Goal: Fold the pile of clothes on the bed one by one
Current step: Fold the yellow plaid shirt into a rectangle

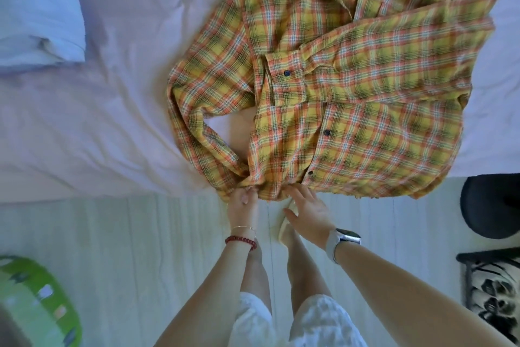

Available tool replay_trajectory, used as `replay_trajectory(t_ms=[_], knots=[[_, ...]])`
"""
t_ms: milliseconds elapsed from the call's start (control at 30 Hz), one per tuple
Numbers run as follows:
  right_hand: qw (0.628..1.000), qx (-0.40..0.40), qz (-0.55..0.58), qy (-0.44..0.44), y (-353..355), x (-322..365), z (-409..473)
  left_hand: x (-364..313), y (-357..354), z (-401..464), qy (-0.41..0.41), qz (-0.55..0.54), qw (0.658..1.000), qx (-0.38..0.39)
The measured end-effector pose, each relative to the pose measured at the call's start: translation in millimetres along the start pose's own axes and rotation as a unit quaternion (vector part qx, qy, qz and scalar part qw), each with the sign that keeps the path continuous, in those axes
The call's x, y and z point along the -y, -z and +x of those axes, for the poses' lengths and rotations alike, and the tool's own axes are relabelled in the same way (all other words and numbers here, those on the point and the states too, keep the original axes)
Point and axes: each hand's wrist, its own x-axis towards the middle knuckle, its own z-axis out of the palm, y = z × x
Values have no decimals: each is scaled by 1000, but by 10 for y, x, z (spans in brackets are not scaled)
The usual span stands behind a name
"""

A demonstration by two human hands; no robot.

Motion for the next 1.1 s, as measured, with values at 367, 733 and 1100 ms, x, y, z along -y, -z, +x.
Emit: replay_trajectory(t_ms=[367,733,1100], knots=[[991,-63,72,98,67,75,-35,-14,169,-328,-66,-176,982,-38],[975,12,206,79,210,48,-115,-106,15,-553,-40,-231,966,109],[935,-7,354,27,361,-9,-186,78,-188,-531,-141,29,990,10]])
